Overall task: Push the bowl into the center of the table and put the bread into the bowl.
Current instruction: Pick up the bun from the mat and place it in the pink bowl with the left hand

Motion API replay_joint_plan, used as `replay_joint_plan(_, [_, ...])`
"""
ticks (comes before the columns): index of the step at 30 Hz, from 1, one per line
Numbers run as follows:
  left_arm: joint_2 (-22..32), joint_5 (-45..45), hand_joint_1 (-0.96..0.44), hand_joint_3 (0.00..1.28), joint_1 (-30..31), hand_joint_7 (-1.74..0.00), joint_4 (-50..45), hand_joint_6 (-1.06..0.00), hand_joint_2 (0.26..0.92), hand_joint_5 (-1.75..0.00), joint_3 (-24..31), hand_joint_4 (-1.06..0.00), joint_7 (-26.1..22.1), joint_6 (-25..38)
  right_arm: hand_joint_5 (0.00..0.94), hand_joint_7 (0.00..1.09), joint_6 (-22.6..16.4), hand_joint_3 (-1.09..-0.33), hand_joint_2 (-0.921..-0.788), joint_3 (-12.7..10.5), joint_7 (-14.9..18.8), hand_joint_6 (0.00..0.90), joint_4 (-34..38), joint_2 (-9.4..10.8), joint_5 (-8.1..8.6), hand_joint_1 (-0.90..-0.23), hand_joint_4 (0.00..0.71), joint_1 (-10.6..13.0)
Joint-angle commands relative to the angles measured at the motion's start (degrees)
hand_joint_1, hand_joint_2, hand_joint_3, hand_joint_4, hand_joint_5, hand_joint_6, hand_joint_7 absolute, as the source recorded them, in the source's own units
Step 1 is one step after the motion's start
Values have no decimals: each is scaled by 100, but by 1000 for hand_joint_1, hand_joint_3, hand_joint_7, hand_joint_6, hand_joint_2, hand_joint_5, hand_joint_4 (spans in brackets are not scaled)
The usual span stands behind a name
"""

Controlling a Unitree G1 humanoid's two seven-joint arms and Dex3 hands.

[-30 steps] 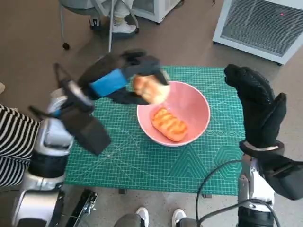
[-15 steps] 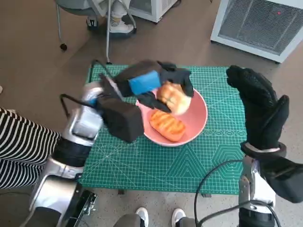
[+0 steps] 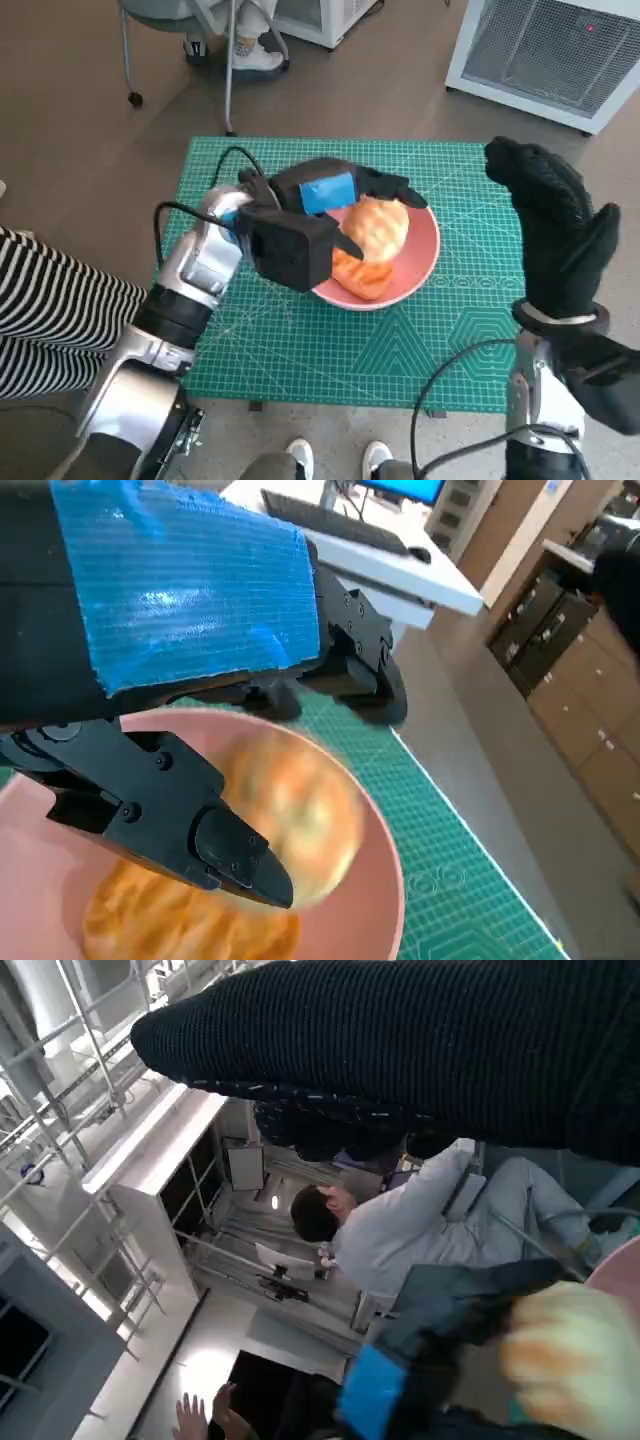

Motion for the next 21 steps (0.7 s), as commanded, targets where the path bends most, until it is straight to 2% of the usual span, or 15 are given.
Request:
replay_joint_plan(1, [-64, -100, -450, 8, -64, -59, 134, -243, 828, -1, 131, -166, 115, -187, 0, 415, 119, -741, -921, -32, -51, 90, -19, -14, 29, -709, 183, 70])
replay_joint_plan(7, [-127, -664, -529, 17, 44, -25, 127, -196, 864, 0, 476, -97, -153, -140, 0, 416, 146, -741, -921, -50, -51, 90, -49, -54, 16, -709, 182, 32])
replay_joint_plan(13, [-277, -1623, -532, 19, 182, -18, 171, -191, 891, 0, 1051, -70, -499, -182, 4, 418, 232, -741, -921, -75, -64, 93, -77, -145, -14, -709, 188, -64])
replay_joint_plan(18, [-389, -2129, -532, 22, 385, -23, 123, -208, 913, -1, 1460, -65, -469, -360, 5, 419, 297, -740, -921, -89, -74, 97, -104, -189, -66, -708, 193, -143])
replay_joint_plan(21, [-532, -2299, -568, 75, 531, -25, 154, -216, 918, -4, 1703, -72, -229, -752, 6, 419, 319, -740, -921, -88, -83, 98, -103, -210, -113, -708, 195, -209])
